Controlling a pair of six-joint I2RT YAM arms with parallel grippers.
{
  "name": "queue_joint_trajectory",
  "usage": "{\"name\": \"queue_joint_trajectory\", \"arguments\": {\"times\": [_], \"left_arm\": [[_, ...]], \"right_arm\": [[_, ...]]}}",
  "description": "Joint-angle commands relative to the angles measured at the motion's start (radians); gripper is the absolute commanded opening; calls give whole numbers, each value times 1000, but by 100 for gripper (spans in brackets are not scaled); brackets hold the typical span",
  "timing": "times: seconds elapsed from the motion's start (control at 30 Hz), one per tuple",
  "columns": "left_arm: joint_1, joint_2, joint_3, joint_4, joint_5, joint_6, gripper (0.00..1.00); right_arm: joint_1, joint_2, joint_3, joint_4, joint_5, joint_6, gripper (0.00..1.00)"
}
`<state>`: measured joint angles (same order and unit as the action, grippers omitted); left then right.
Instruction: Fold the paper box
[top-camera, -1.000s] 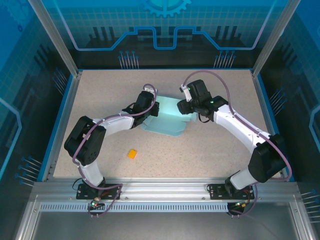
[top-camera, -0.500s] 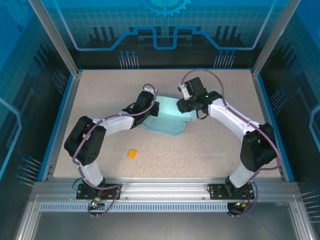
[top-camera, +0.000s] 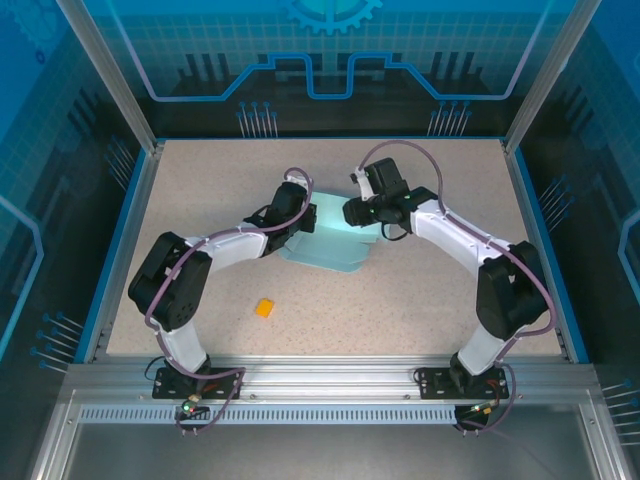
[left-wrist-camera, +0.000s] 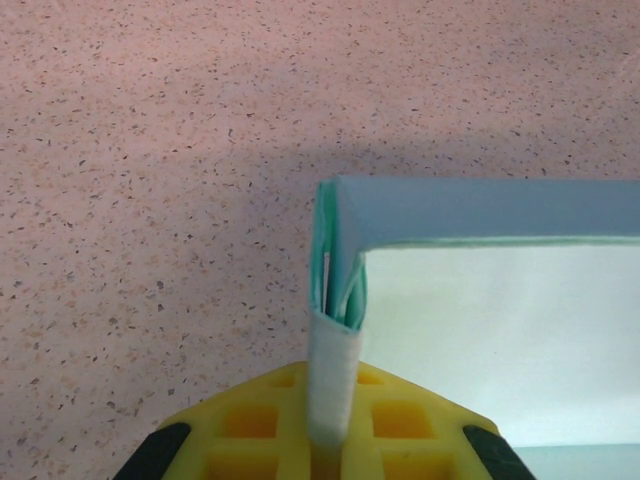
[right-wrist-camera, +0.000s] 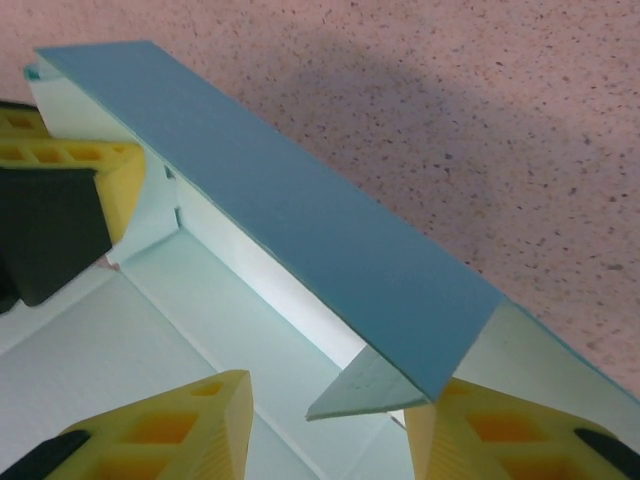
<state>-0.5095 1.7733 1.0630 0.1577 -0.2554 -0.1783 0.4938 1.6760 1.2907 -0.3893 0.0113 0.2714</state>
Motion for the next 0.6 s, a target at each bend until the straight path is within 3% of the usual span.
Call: {"name": "queue_joint_trajectory", "arguments": {"times": [0.0,0.17,0.57], "left_arm": [[-11,-30,6,29,22,-5,1],[-11,-33,0,35,9,-3,1],[-12,-48,-8,44,-8,-5,1]], "right_arm": [[3,-9,-36,141,-110,82,44],[-13,-62,-104,177,-129,118,44],[-32,-202,-244,21,-33,86,53]]}}
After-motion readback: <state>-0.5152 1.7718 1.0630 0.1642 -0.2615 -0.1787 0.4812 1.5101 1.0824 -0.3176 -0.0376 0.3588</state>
